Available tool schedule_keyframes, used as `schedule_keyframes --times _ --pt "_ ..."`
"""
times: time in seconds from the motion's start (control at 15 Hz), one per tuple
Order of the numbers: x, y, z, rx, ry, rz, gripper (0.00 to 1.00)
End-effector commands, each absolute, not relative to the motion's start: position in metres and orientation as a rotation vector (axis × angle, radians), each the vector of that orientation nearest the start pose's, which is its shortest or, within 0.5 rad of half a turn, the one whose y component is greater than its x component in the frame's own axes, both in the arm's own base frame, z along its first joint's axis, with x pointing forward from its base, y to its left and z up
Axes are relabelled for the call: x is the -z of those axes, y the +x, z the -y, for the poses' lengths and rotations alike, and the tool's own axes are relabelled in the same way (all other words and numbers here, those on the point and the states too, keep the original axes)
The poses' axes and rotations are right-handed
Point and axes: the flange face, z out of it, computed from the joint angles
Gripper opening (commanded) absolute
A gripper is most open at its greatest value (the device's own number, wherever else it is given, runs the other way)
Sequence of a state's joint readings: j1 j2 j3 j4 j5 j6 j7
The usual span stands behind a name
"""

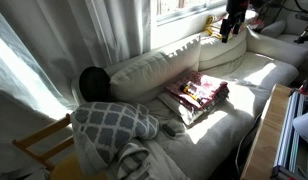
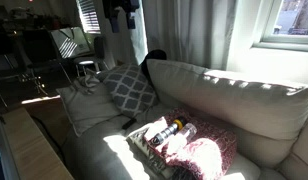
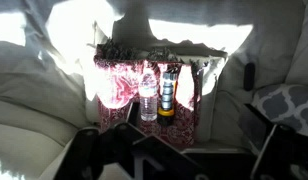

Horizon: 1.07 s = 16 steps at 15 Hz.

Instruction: Pick up the striped towel from the sofa arm and put it on top of the sofa back support

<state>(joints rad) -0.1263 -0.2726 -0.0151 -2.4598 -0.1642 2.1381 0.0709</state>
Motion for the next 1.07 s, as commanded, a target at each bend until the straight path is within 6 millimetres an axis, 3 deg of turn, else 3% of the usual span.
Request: schedule_keyframes --times 0.0,0.47,0.53,0.67,1.0 --pt "-0.394 0.433 0.069 -0.088 -3.265 -0.196 1.00" --pt "-0.394 0.433 0.069 -0.088 -3.265 -0.196 1.00" --pt "-0.388 0.435 0.061 -0.092 -3.249 -0.166 1.00" --pt "-0.369 0.436 0.032 -0.115 -3.203 -0.074 1.00" --pt "-0.326 0.435 -0.072 -0.078 -3.042 0.192 1.00"
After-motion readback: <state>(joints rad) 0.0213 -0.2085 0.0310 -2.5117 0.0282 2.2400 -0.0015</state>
